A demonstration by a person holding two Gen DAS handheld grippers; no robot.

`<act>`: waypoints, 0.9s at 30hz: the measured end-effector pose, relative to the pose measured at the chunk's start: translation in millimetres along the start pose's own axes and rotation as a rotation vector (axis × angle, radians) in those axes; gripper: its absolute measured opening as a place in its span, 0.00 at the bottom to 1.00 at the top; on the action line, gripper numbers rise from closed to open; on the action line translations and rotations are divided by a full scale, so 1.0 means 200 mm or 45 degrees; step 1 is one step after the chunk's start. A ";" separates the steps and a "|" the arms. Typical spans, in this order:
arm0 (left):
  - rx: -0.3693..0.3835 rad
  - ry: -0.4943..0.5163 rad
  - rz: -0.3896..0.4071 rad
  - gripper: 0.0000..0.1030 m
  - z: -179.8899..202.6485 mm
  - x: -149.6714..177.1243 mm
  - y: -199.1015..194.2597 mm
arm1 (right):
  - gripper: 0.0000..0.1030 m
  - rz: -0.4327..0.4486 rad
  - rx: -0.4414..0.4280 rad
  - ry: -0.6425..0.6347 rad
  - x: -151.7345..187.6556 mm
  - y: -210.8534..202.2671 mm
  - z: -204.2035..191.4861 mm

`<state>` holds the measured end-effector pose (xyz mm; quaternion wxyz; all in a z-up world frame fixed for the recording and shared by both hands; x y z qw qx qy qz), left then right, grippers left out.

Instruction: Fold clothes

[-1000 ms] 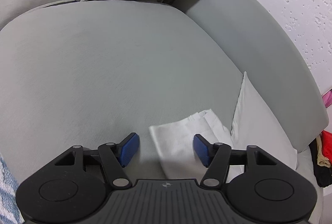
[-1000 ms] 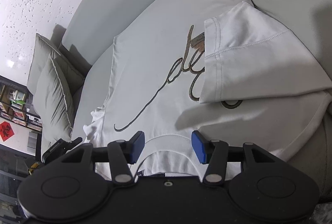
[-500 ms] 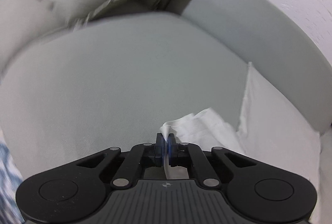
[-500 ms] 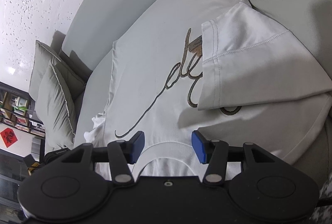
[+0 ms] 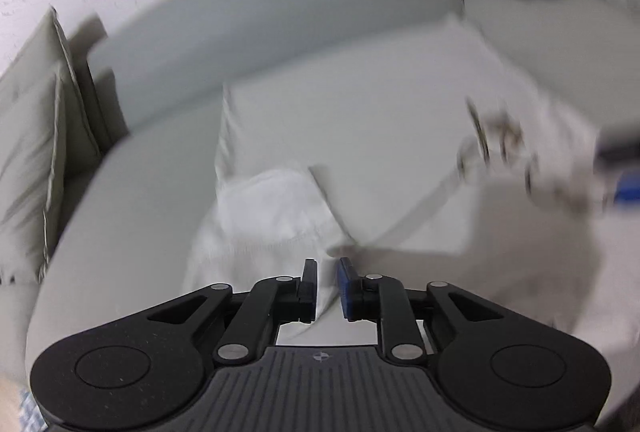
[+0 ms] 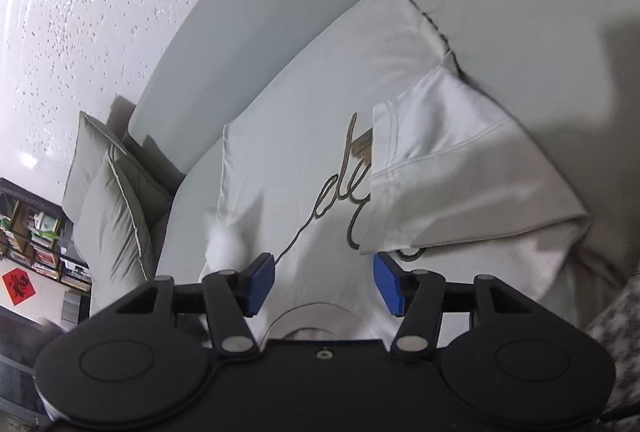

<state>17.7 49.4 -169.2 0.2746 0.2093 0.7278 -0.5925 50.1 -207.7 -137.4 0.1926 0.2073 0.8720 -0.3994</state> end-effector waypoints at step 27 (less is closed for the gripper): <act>0.240 -0.912 -0.406 0.14 -0.88 0.06 0.16 | 0.63 0.007 0.018 0.046 -0.01 -0.08 0.13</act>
Point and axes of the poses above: each gripper's, at about its wrist camera, not at the fingertips, and y roughly the way its jaws point, z to its right, x to its underside, the point moved 4 cm from there along y, roughly the way its jaws point, and after that the axes turned 13 degrees about -y, right-handed, at the moved point
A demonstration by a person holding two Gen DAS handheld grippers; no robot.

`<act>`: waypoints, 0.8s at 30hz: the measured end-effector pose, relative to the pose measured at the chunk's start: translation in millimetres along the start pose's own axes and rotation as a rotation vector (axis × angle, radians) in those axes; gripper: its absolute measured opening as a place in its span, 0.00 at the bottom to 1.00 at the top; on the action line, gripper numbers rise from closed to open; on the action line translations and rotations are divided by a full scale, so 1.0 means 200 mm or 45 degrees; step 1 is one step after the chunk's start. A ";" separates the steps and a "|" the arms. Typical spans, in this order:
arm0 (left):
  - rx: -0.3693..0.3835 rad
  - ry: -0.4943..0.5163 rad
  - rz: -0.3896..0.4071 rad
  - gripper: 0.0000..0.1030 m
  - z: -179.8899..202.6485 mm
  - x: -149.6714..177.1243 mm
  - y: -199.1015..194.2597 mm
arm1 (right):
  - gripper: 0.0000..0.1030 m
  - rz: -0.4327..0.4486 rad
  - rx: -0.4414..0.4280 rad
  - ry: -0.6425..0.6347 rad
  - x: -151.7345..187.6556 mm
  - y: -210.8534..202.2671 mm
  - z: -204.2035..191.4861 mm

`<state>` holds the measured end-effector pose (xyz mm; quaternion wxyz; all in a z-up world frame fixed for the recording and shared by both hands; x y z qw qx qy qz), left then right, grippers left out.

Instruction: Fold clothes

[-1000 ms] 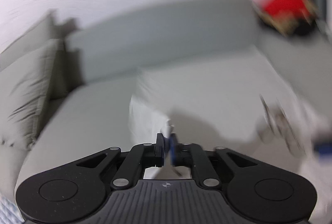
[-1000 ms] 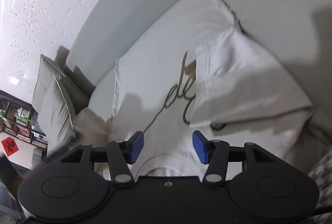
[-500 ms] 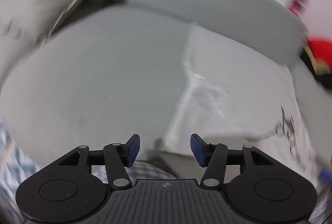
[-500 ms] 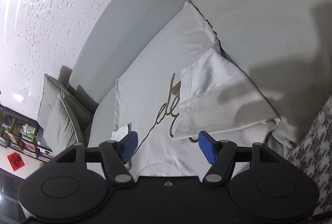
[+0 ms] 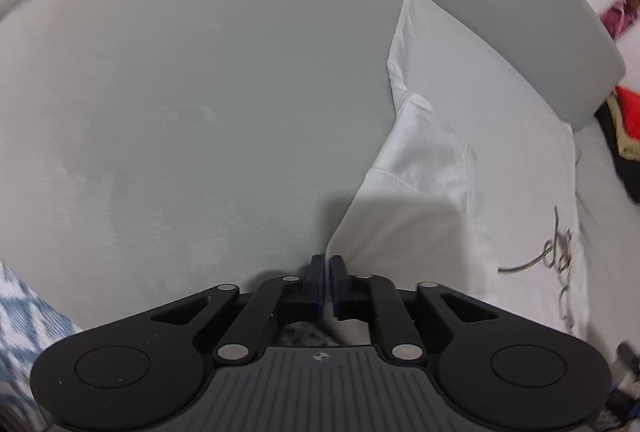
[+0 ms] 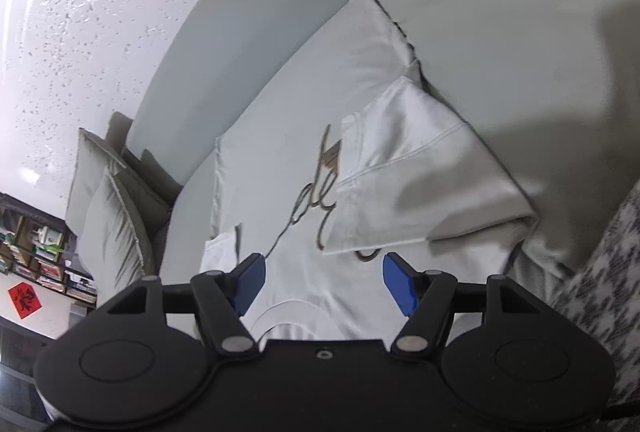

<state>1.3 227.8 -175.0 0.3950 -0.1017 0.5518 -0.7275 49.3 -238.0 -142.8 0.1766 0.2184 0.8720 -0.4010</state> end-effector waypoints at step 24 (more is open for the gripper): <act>-0.306 0.356 0.320 0.24 0.47 -0.27 0.26 | 0.14 -0.086 0.346 -0.295 -0.44 0.55 0.06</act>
Point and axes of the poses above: each gripper's, at about its wrist camera, not at the fingertips, and y roughly the way its jaws point, z to its right, x to its underside, the point moved 4 cm from there along y, roughly the way its jaws point, and after that the axes turned 13 degrees about -y, right-handed, at the moved point
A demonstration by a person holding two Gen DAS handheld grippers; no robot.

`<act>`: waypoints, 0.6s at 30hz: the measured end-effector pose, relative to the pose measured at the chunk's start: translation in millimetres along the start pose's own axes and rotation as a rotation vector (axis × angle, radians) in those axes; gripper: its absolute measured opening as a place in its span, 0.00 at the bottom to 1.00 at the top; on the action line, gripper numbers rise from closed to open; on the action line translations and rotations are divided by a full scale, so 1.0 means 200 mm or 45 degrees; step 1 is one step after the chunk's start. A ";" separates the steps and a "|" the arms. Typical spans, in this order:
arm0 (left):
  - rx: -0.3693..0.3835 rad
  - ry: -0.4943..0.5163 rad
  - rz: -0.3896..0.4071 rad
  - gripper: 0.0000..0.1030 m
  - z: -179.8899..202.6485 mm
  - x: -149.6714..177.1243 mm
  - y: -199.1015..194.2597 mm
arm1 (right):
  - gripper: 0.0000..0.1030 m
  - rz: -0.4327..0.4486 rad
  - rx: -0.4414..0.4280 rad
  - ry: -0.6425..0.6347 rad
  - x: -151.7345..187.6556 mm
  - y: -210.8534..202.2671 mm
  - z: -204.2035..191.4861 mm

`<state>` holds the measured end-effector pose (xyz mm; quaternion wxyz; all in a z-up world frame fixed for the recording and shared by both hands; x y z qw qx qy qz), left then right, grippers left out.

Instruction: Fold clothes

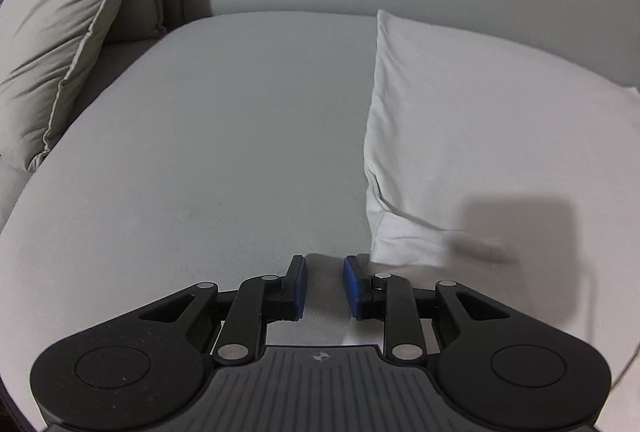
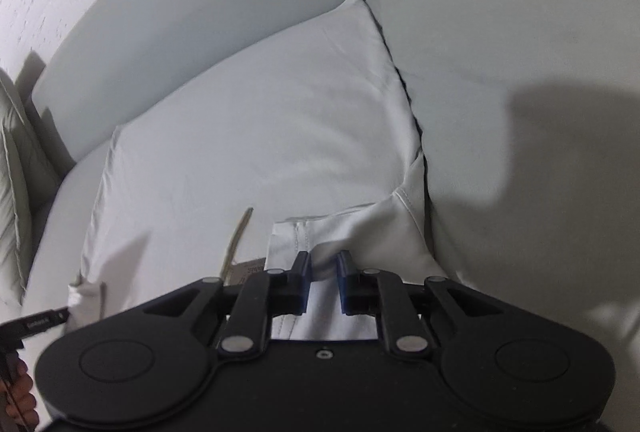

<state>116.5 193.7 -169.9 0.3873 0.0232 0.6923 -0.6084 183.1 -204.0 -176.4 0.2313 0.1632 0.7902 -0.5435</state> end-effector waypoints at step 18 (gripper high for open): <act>0.107 0.062 0.032 0.30 -0.06 0.32 -0.29 | 0.29 -0.039 -0.007 -0.074 0.31 -0.44 0.00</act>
Point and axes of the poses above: each gripper's, at about its wrist camera, not at the fingertips, and y roughly the way its jaws point, z to its right, x to its underside, the point moved 4 cm from there along y, roughly the way its jaws point, and after that the axes turned 13 degrees about -y, right-handed, at the moved point
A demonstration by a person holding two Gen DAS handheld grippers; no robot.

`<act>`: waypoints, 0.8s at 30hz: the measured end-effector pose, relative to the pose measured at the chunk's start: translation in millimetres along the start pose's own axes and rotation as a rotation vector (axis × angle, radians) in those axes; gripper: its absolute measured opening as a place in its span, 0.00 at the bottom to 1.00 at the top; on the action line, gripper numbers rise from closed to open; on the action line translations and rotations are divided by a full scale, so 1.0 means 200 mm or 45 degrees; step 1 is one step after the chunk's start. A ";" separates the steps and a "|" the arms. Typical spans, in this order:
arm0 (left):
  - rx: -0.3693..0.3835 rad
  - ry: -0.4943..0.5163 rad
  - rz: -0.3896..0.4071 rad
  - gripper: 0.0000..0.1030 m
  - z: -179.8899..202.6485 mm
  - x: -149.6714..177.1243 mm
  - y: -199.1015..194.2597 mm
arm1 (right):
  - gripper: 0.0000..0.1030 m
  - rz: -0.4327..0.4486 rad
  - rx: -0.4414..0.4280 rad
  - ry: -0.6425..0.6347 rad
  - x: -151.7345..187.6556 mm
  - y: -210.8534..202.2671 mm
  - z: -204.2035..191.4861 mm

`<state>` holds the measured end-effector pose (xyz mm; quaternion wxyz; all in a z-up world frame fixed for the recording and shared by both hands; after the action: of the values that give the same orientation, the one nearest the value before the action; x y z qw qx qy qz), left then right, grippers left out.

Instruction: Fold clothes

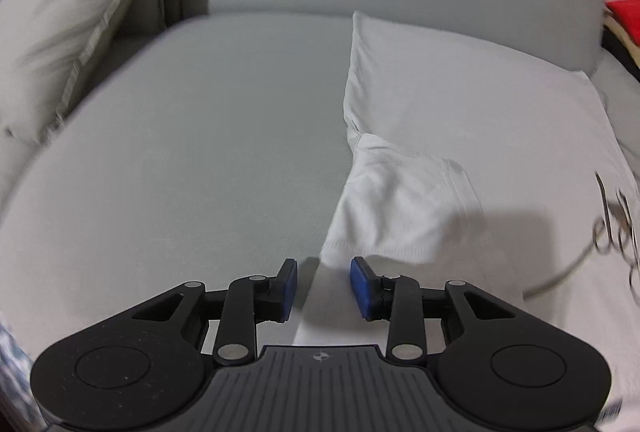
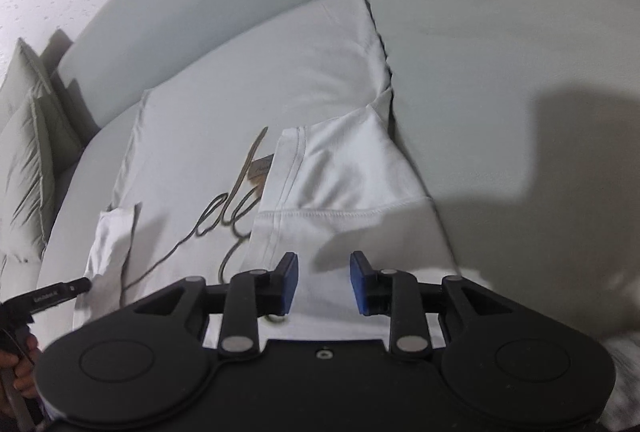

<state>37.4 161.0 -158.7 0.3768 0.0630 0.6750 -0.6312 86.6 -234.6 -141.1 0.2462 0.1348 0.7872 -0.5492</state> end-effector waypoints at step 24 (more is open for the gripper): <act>0.140 0.291 -0.029 0.40 0.35 0.39 -0.30 | 0.09 -0.019 -0.031 -0.226 0.13 -0.10 -0.31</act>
<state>-21.0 55.1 -149.9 0.2861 0.1474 0.6786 -0.6603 40.0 -186.6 -122.1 0.3124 0.0769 0.7699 -0.5511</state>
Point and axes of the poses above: each gripper's, at about its wrist camera, not at the fingertips, and y roughly the way its jaws point, z to its right, x to its underside, the point moved 4 cm from there along y, roughly the way its jaws point, and after that the axes turned 13 degrees about -y, right-handed, at the moved point
